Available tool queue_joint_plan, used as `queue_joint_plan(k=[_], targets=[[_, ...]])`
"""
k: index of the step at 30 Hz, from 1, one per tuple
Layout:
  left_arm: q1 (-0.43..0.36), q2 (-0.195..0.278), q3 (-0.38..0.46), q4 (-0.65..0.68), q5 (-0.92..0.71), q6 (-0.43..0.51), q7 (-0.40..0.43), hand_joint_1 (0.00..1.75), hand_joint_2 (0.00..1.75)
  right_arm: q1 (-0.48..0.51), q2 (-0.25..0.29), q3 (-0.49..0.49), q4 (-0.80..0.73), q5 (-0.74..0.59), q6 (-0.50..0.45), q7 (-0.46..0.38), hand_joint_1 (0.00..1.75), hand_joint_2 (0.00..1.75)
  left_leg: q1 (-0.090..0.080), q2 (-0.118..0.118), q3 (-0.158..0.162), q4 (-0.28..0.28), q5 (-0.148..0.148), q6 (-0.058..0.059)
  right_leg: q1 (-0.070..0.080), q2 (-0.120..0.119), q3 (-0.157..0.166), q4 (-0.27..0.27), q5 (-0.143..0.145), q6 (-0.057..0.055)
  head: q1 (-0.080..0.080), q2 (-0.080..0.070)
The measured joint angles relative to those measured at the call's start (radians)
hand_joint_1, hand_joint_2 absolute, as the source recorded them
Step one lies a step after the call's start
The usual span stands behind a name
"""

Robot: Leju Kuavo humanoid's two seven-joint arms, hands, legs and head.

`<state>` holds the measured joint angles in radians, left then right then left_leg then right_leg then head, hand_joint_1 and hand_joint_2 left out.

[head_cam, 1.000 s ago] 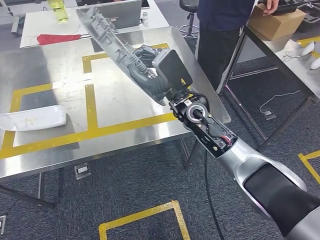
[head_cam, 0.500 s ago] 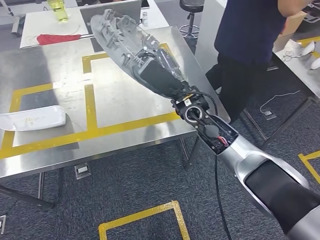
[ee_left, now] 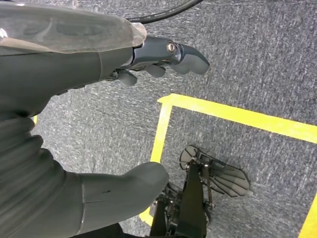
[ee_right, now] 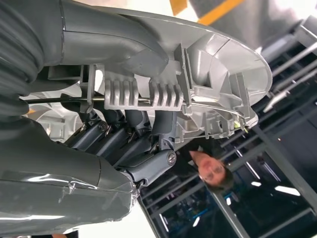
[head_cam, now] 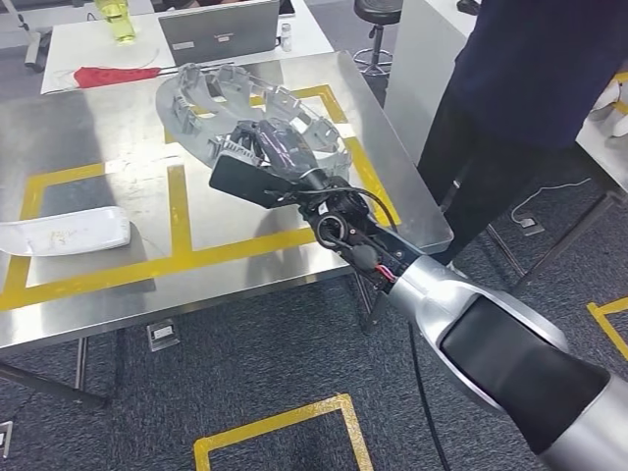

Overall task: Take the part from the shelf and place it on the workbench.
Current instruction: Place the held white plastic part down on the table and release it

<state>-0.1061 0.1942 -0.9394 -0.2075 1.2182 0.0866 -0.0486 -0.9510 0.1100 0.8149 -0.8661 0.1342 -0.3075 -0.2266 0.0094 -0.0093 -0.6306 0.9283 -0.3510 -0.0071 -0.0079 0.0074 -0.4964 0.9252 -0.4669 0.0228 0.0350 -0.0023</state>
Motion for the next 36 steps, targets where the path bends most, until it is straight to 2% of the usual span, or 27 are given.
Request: queue_joint_plan(k=[10, 18, 24, 36], targets=[[0.001, -0.001, -0.003, 0.000, -0.004, -0.002, -0.007, 0.00, 1.75, -0.003, 0.013, 0.016, 0.090, 0.016, -0.001, 0.004, 1.69, 1.75, 0.000, 0.000, 0.000, 0.000, 0.000, 0.000, 0.000, 0.000, 0.000, 0.000, 0.000, 0.000, 0.000, 0.000], [0.001, -0.001, -0.004, 0.000, -0.009, -0.004, -0.016, 0.00, 1.75, -0.003, 0.023, 0.021, 0.152, 0.090, -0.003, 0.025, 1.69, 1.75, 0.000, 0.000, 0.000, 0.000, 0.000, 0.000, 0.000, 0.000, 0.000, 0.000, 0.000, 0.000, 0.000, 0.000], [0.001, -0.001, -0.004, 0.000, -0.015, -0.006, -0.029, 0.00, 1.75, 0.002, 0.062, 0.051, 0.214, 0.192, -0.041, 0.037, 1.69, 1.75, 0.000, 0.000, 0.000, 0.000, 0.000, 0.000, 0.000, 0.000, -0.001, 0.000, 0.000, 0.000, 0.000, 0.000], [0.001, -0.001, -0.004, 0.000, -0.018, -0.006, -0.030, 0.00, 1.75, 0.009, 0.141, 0.117, 0.306, 0.294, -0.087, 0.025, 1.69, 1.75, 0.000, 0.000, 0.000, 0.000, 0.000, 0.000, 0.000, 0.000, -0.001, 0.000, 0.000, 0.000, 0.000, 0.000]])
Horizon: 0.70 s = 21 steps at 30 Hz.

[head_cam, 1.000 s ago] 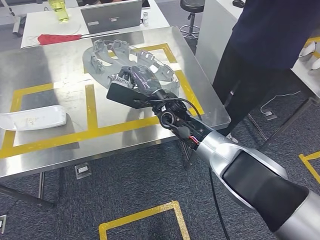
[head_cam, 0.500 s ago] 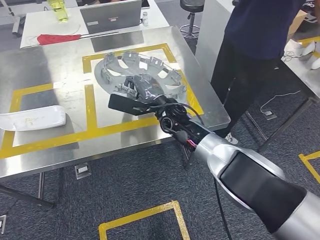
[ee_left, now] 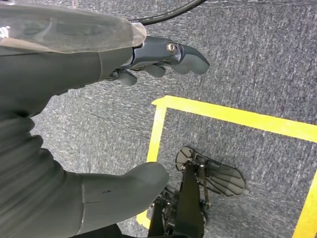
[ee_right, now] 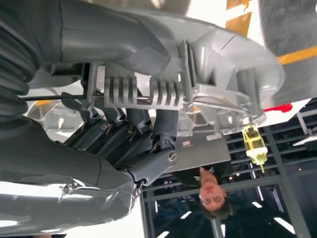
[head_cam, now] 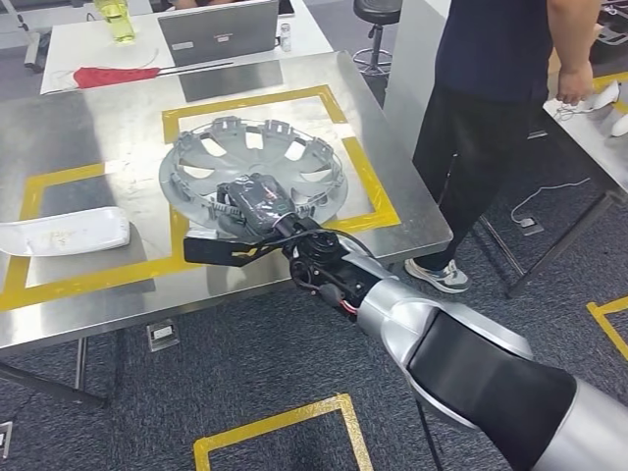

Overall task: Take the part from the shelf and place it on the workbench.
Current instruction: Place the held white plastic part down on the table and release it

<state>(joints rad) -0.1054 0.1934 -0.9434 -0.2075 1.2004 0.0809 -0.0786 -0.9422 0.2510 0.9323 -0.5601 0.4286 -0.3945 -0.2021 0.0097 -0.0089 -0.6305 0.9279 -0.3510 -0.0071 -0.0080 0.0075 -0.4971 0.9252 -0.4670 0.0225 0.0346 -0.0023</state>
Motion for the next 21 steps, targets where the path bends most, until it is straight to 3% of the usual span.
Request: queue_joint_plan(k=[8, 12, 16, 21], targets=[[0.000, -0.003, -0.001, 0.000, -0.006, -0.004, 0.000, 0.00, 1.75, 0.006, 0.046, 0.037, 0.050, 0.039, -0.020, 0.031, 1.69, 1.75, 0.000, 0.000, 0.000, 0.000, 0.000, 0.000, 0.000, 0.000, 0.000, 0.000, 0.000, 0.000, 0.000, 0.000], [0.000, -0.005, -0.002, 0.000, -0.011, -0.012, -0.001, 0.00, 1.75, 0.015, 0.058, 0.045, 0.071, 0.047, -0.020, 0.041, 0.00, 0.00, 0.000, 0.000, 0.000, 0.000, 0.000, 0.000, 0.000, 0.000, 0.000, 0.000, 0.000, 0.000, 0.000, 0.000], [0.000, -0.005, -0.008, 0.000, -0.011, -0.013, -0.001, 0.00, 0.00, 0.016, 0.064, 0.053, 0.086, 0.049, -0.021, 0.042, 0.00, 0.00, 0.000, 0.001, 0.001, 0.000, 0.000, 0.000, 0.000, 0.000, 0.000, 0.000, 0.000, 0.000, 0.000, 0.000], [0.001, -0.007, -0.015, 0.000, 0.002, -0.009, 0.002, 0.00, 0.00, 0.016, 0.067, 0.058, 0.095, 0.051, -0.017, 0.049, 0.00, 0.00, 0.000, 0.001, 0.002, 0.000, 0.000, 0.000, 0.000, 0.000, 0.000, 0.000, 0.000, 0.000, -0.001, 0.000]])
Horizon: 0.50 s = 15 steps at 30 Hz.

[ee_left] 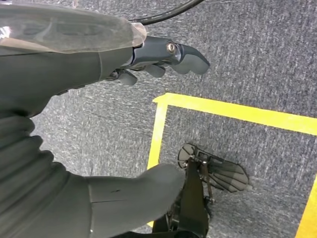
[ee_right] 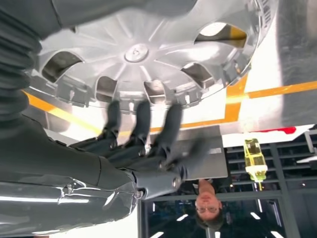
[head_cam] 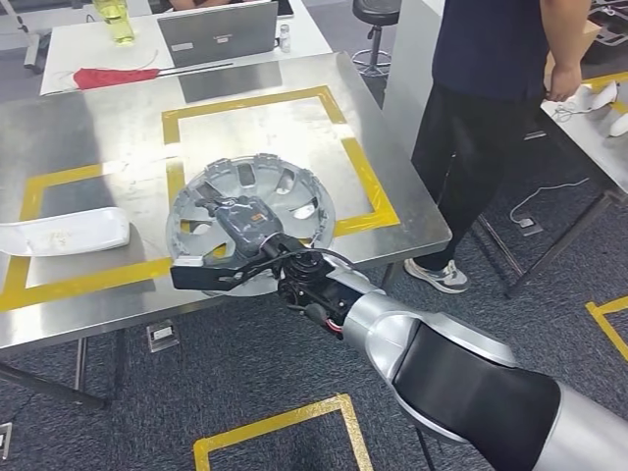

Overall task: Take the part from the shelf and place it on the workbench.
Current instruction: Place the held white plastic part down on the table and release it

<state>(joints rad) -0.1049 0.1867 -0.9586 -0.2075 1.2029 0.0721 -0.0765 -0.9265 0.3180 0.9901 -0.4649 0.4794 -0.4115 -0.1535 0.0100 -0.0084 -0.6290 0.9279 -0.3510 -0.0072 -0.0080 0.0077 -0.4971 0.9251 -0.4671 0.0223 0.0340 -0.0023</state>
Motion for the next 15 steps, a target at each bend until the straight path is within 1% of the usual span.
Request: queue_joint_plan(k=[15], targets=[[0.000, -0.009, -0.006, 0.000, -0.008, 0.000, -0.002, 0.00, 0.00, 0.015, -0.001, 0.004, 0.028, 0.014, 0.018, 0.015, 0.00, 0.00, 0.000, 0.001, 0.001, 0.000, 0.000, 0.000, 0.000, 0.000, 0.001, 0.000, 0.000, 0.000, 0.000, 0.000]])
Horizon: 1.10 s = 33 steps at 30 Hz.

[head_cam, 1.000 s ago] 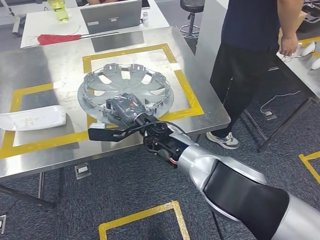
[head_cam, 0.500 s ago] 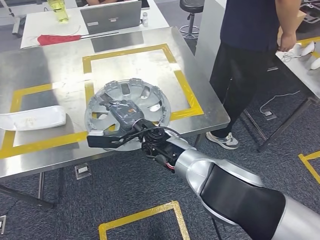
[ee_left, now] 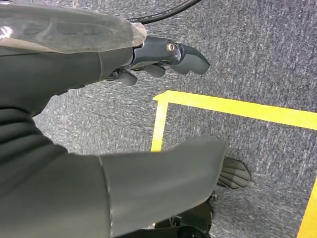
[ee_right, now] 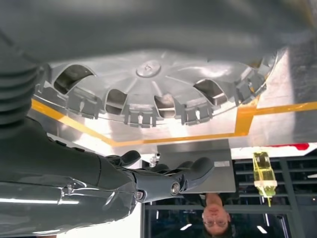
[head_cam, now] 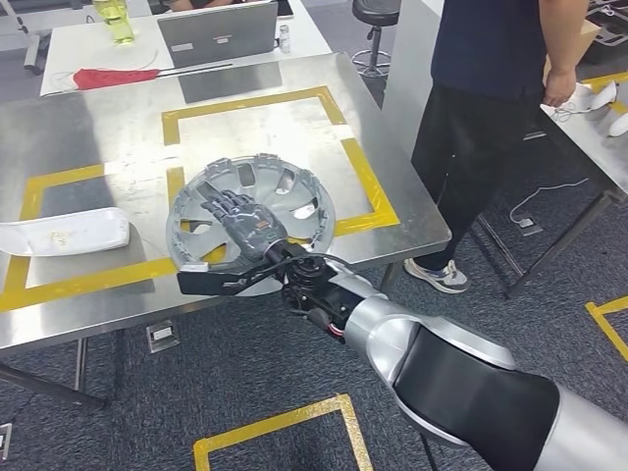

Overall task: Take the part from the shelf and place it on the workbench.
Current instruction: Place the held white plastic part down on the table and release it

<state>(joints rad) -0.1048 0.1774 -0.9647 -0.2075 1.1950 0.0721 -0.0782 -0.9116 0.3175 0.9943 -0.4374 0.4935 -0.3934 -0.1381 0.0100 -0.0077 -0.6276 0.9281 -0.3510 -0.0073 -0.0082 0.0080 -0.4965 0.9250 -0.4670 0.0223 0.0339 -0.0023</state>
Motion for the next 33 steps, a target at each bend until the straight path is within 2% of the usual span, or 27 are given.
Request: queue_joint_plan(k=[5, 8, 11, 14, 17, 20, 26, 33], targets=[[0.000, -0.001, -0.001, 0.000, -0.001, 0.000, 0.000, 0.00, 0.00, 0.004, -0.003, 0.000, 0.004, -0.008, -0.004, -0.014, 0.00, 0.00, 0.000, 0.000, 0.000, 0.000, 0.000, 0.000, 0.000, 0.000, 0.000, 0.000, 0.000, 0.000, 0.000, 0.000], [0.000, -0.002, -0.001, 0.000, 0.000, 0.001, 0.000, 0.00, 0.00, 0.005, -0.004, -0.010, 0.003, -0.064, 0.000, -0.058, 0.00, 0.00, 0.000, 0.000, 0.000, 0.000, 0.000, 0.000, 0.000, 0.000, 0.000, 0.000, 0.000, 0.000, 0.000, 0.000], [0.000, -0.003, -0.001, 0.000, 0.002, 0.002, 0.000, 0.00, 0.00, 0.007, -0.005, -0.049, -0.021, -0.255, 0.065, -0.178, 0.00, 0.00, 0.000, 0.001, 0.001, 0.000, 0.000, 0.000, 0.000, 0.000, 0.000, 0.000, 0.000, 0.000, 0.000, 0.000], [0.001, -0.004, -0.001, 0.000, 0.009, 0.005, 0.000, 0.00, 0.00, 0.023, -0.021, -0.116, -0.110, -0.516, 0.190, -0.279, 0.00, 0.00, 0.000, 0.001, 0.001, 0.000, 0.000, 0.000, 0.000, 0.001, 0.001, 0.000, 0.000, 0.000, 0.000, 0.000], [0.005, -0.005, -0.001, 0.000, 0.024, 0.006, 0.001, 0.00, 0.00, 0.062, -0.059, -0.177, -0.264, -0.732, 0.298, -0.301, 0.00, 0.00, 0.002, 0.000, 0.002, 0.000, 0.000, 0.000, -0.001, 0.000, 0.002, 0.000, 0.000, 0.000, 0.000, 0.000], [0.008, -0.005, -0.001, 0.000, 0.035, 0.007, 0.003, 0.00, 0.00, 0.124, -0.106, -0.220, -0.433, -0.838, 0.344, -0.299, 0.00, 0.00, 0.003, 0.000, 0.002, 0.000, 0.000, 0.000, -0.001, 0.000, 0.002, 0.000, 0.000, 0.000, 0.000, 0.000], [0.010, -0.008, -0.001, 0.000, 0.053, 0.017, 0.008, 0.00, 0.00, 0.254, -0.198, -0.283, -0.739, -0.876, 0.368, -0.327, 0.00, 0.00, 0.003, 0.001, 0.003, 0.001, 0.000, 0.000, -0.001, 0.000, 0.002, -0.001, 0.000, 0.000, 0.000, 0.000], [0.012, -0.013, 0.002, 0.000, 0.077, 0.031, 0.016, 0.00, 0.00, 0.430, -0.306, -0.330, -1.061, -0.767, 0.382, -0.338, 0.00, 0.00, 0.003, 0.001, 0.004, 0.001, -0.001, -0.001, -0.002, 0.001, 0.002, -0.001, 0.000, 0.000, -0.001, 0.000]])
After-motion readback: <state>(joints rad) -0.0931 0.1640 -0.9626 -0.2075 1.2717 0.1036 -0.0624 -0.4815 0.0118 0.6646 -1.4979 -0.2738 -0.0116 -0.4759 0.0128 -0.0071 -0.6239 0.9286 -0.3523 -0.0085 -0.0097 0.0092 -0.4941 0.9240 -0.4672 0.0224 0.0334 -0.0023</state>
